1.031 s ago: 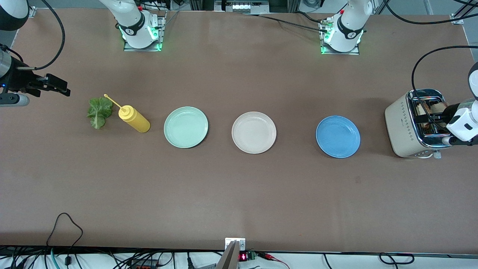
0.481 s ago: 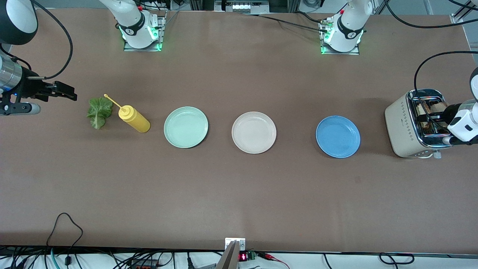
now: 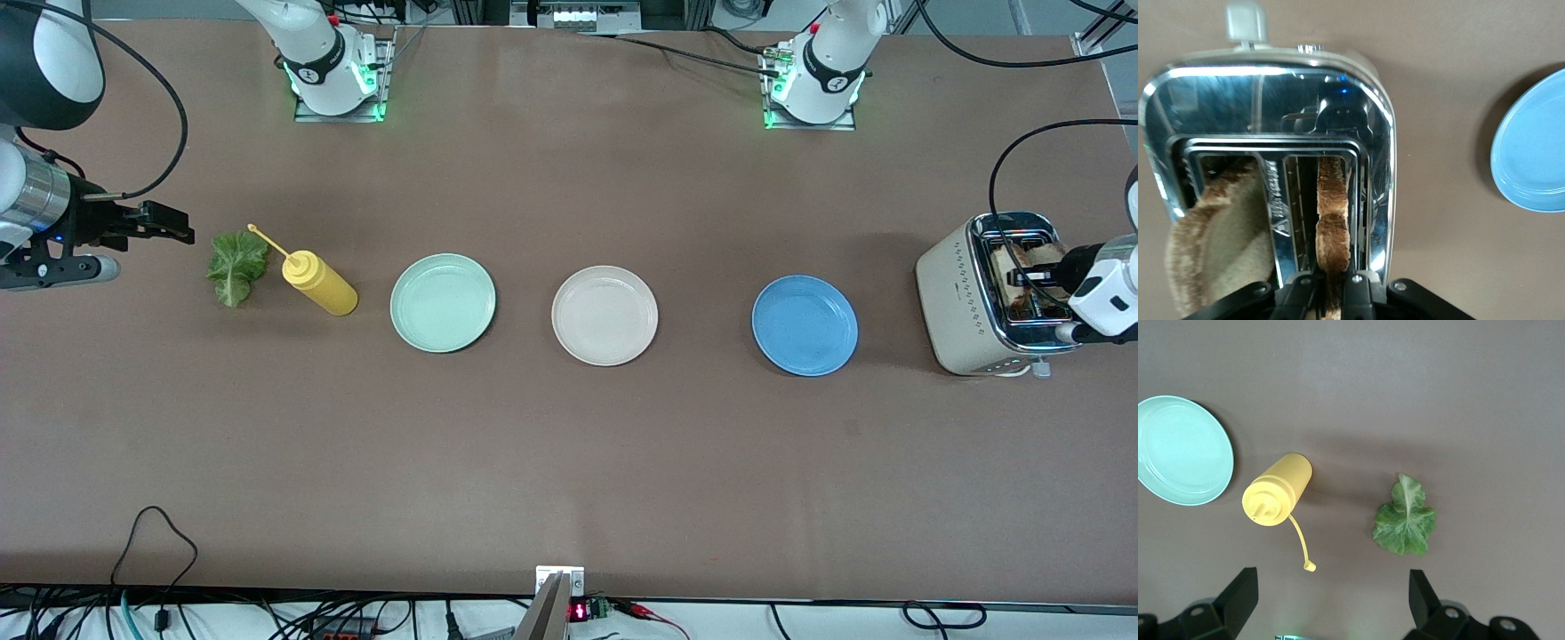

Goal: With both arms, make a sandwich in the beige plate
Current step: 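Grasp a bread slice and lift it out with the left gripper, then carry the bread slice onto the beige plate with the left gripper, then release the bread and withdraw the left gripper while the right gripper grasps the bottle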

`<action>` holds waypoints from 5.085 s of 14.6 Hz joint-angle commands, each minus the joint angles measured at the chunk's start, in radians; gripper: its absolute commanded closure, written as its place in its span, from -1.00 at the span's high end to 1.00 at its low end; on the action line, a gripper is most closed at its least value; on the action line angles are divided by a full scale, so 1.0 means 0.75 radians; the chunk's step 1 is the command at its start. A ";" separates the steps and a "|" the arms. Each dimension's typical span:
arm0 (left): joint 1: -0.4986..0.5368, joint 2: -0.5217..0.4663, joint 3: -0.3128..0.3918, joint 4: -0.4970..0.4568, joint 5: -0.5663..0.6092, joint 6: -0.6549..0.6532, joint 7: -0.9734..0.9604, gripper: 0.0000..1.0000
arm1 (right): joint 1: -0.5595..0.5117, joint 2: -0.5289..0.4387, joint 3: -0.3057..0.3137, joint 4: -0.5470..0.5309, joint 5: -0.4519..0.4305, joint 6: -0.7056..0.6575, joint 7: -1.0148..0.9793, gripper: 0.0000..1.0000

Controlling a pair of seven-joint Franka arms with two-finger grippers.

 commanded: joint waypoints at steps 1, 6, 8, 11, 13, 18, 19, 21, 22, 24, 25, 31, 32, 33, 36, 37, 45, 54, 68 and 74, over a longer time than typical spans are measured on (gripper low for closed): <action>0.007 -0.016 0.001 0.163 0.020 -0.146 0.146 -0.99 | -0.006 0.013 0.006 0.018 -0.005 -0.015 -0.024 1.00; -0.012 -0.031 -0.052 0.392 0.006 -0.401 0.155 -0.99 | -0.010 0.023 0.006 0.018 -0.005 -0.027 -0.026 1.00; -0.010 -0.039 -0.150 0.427 0.004 -0.441 0.163 -0.99 | -0.010 0.025 0.006 0.018 -0.005 -0.027 -0.026 1.00; -0.012 -0.045 -0.348 0.466 -0.073 -0.507 0.169 -0.99 | -0.010 0.025 0.006 0.018 -0.003 -0.027 -0.026 1.00; -0.050 0.014 -0.440 0.456 -0.210 -0.491 0.112 -0.99 | -0.010 0.025 0.006 0.016 -0.003 -0.039 -0.026 1.00; -0.336 0.218 -0.469 0.448 -0.446 -0.289 -0.347 -0.99 | 0.000 0.030 0.010 0.016 0.018 -0.090 -0.022 1.00; -0.373 0.263 -0.469 0.448 -0.503 -0.224 -0.439 -0.99 | 0.000 0.032 0.010 0.016 0.018 -0.107 -0.026 1.00; -0.437 0.327 -0.469 0.446 -0.603 -0.093 -0.589 -0.99 | -0.010 0.032 0.008 0.016 0.020 -0.131 -0.105 1.00; -0.463 0.362 -0.469 0.446 -0.644 -0.021 -0.658 -0.99 | -0.010 0.032 0.004 0.014 0.024 -0.146 -0.178 1.00; -0.486 0.407 -0.469 0.416 -0.748 0.087 -0.692 -0.99 | -0.014 0.032 -0.004 0.014 0.052 -0.184 -0.257 1.00; -0.500 0.425 -0.471 0.397 -0.808 0.135 -0.692 -0.99 | -0.027 0.032 -0.004 0.014 0.059 -0.193 -0.301 1.00; -0.621 0.511 -0.471 0.287 -0.945 0.425 -0.690 -0.99 | -0.194 0.025 -0.002 -0.044 0.093 -0.197 -0.712 1.00; -0.643 0.511 -0.471 0.270 -0.957 0.470 -0.690 -0.99 | -0.207 0.021 -0.002 -0.068 0.100 -0.191 -0.778 1.00; -0.660 0.513 -0.469 0.258 -0.959 0.487 -0.690 -0.99 | -0.223 0.017 0.000 -0.093 0.102 -0.176 -0.819 1.00; -0.678 0.515 -0.469 0.248 -0.959 0.487 -0.688 -0.99 | -0.294 0.005 0.000 -0.191 0.163 -0.068 -1.084 1.00; -0.682 0.515 -0.469 0.246 -0.959 0.487 -0.686 -0.99 | -0.311 0.009 0.000 -0.209 0.185 -0.050 -1.180 1.00; -0.689 0.554 -0.471 0.239 -0.959 0.487 -0.669 -0.99 | -0.491 0.115 -0.002 -0.444 0.463 0.198 -1.962 1.00; -0.682 0.585 -0.467 0.239 -0.957 0.487 -0.669 -0.69 | -0.546 0.363 0.002 -0.473 0.834 0.274 -2.474 1.00; -0.595 0.558 -0.455 0.250 -0.865 0.440 -0.673 1.00 | -0.538 0.586 0.066 -0.465 1.320 0.217 -3.081 1.00; -0.539 0.452 -0.423 0.256 -0.794 0.332 -0.684 1.00 | -0.542 0.647 0.068 -0.463 1.364 0.190 -3.155 1.00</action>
